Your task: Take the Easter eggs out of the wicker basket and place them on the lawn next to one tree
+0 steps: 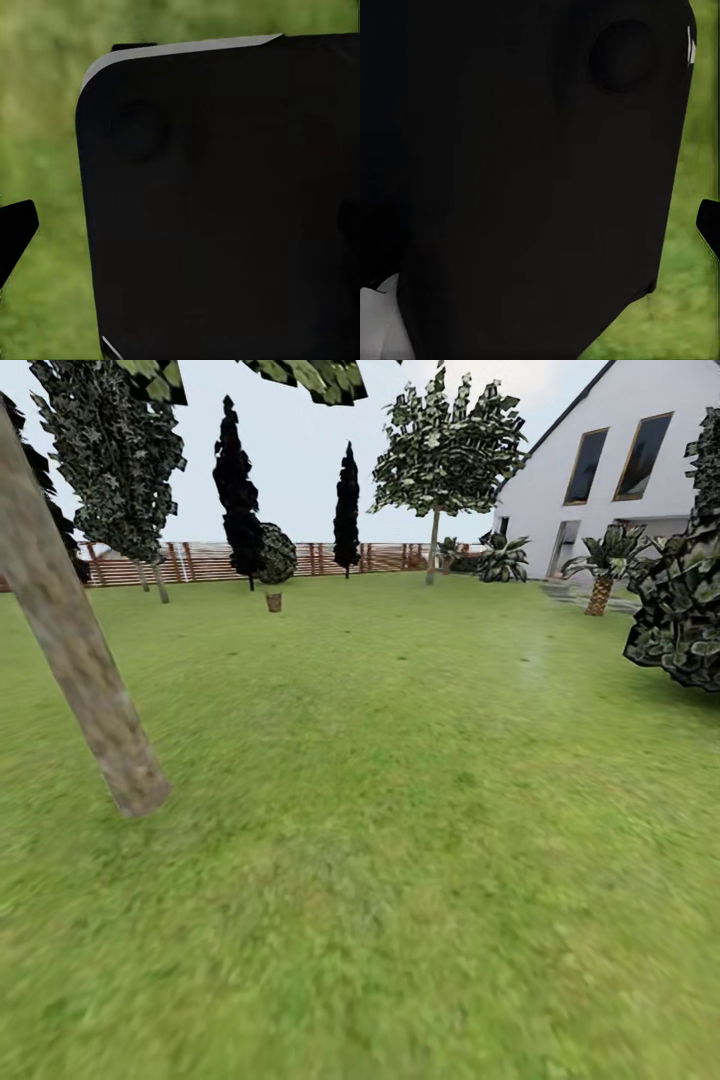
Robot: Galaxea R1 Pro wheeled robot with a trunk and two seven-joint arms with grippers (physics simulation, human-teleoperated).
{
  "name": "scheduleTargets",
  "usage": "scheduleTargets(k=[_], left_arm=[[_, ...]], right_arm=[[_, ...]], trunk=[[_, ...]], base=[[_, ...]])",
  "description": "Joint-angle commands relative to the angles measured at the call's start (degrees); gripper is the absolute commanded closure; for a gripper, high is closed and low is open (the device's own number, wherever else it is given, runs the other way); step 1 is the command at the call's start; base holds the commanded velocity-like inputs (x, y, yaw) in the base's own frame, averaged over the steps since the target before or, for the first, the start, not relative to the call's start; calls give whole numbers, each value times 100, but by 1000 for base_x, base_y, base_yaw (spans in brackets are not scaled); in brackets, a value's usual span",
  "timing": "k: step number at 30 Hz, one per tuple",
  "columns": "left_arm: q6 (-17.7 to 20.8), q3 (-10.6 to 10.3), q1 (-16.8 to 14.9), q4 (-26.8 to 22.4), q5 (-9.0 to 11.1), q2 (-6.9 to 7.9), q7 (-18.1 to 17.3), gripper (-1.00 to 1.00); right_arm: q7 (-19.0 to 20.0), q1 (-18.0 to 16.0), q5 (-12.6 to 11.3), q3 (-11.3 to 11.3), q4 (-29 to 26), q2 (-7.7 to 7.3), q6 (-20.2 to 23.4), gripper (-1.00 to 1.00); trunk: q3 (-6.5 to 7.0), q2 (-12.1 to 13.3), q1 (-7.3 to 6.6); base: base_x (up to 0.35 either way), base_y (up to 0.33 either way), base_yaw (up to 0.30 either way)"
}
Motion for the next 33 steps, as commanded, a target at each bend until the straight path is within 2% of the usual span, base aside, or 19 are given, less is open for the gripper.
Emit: scheduleTargets(k=[1,13,33], left_arm=[[-20,-4,-3,5,-9,0,-7,-100],[-20,-6,-3,5,-9,0,-8,-100],[-23,-8,-3,14,-18,49,-9,-100]], right_arm=[[2,-3,9,-6,8,-1,-18,-100],[2,-3,43,10,93,-66,-14,-100],[2,-3,54,26,96,-74,-12,-100]], trunk=[[-6,-2,3],[-7,-2,3],[-7,-2,3]], base=[[339,0,-13],[339,0,-4],[339,0,0]])
